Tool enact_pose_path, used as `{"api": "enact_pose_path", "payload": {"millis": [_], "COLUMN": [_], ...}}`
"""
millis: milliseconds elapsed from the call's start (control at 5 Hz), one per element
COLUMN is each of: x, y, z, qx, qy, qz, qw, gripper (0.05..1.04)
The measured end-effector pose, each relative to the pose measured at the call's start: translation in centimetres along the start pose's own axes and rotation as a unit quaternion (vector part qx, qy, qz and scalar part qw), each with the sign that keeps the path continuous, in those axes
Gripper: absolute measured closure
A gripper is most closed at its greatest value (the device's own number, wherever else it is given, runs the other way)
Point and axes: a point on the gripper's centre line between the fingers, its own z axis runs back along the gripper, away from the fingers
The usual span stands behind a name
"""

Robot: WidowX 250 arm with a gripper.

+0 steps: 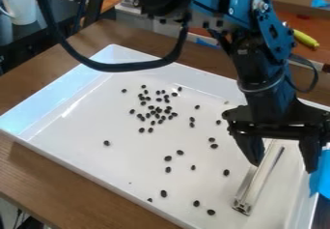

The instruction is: Sweep into pile

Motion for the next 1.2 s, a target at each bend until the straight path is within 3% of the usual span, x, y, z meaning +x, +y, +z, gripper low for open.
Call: {"api": "enact_pose_path", "payload": {"millis": [200,600,800,1200], "x": [-0.9,-0.9,-0.8,-0.9], "y": [0.9,1.8,2.1,3.0], "z": [-1.0,-1.4,-1.4,-3.5], "qx": [0.013,0.090,0.113,0.133], "qy": [0.019,-0.012,-0.021,0.004], "qz": [0.007,-0.022,-0.032,-0.025], "qw": [0.9997,0.9957,0.9929,0.9909], "gripper": [0.083,0.084,0.083,0.084]}}
